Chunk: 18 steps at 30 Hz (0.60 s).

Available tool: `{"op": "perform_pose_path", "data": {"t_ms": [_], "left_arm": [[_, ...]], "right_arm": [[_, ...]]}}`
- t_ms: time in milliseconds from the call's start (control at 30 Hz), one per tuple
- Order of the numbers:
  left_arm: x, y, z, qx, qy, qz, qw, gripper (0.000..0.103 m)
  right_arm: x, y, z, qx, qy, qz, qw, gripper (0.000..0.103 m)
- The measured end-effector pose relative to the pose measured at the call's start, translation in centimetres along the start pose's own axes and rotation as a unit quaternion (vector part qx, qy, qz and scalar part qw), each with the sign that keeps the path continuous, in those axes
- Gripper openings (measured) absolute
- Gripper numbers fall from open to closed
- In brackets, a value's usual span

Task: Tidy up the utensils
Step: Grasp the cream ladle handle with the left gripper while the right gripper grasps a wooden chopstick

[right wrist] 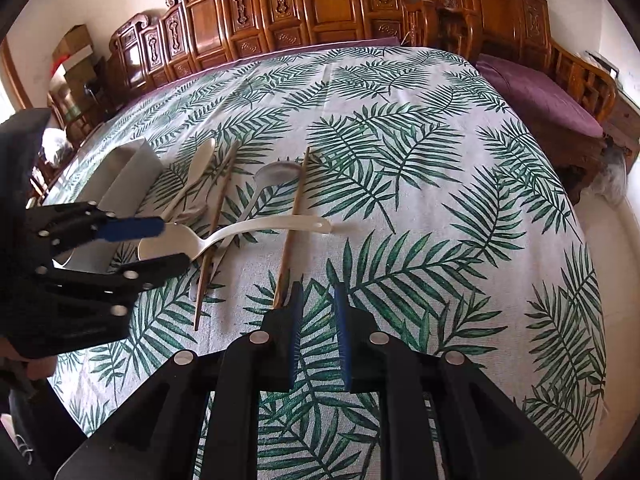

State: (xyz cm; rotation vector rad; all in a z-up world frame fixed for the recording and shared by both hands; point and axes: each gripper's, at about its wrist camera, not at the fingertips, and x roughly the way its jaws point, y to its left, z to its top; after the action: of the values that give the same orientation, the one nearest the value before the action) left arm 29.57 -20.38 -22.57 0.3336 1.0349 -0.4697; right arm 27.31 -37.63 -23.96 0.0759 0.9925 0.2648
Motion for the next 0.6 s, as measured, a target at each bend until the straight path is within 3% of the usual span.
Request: {"op": "perform_pose_path", "data": {"t_ms": [133,433,567,600], "left_arm": [[1.1,-0.3,0.6,-0.010,0.008,-0.004,0.9999,0.038],[2.9,-1.3,1.4,0.001,0.022,0.025,0.9995,0.036],[3.1,-1.6,1.6,0.007,0.018,0.041,0.9990,0.029],[3.2,-1.5,1.7,0.006,0.018,0.043,0.9989,0.023]], "right_arm": [[-0.3,-0.4,0.2,0.009,-0.004,0.007,1.000,0.017],[-0.9,-1.2,0.4,0.031,-0.008,0.020,0.999,0.017],[-1.0,-1.0,0.4,0.029,-0.009,0.020,0.999,0.018],[-0.9,-1.0,0.4,0.029,-0.009,0.020,0.999,0.018]]}}
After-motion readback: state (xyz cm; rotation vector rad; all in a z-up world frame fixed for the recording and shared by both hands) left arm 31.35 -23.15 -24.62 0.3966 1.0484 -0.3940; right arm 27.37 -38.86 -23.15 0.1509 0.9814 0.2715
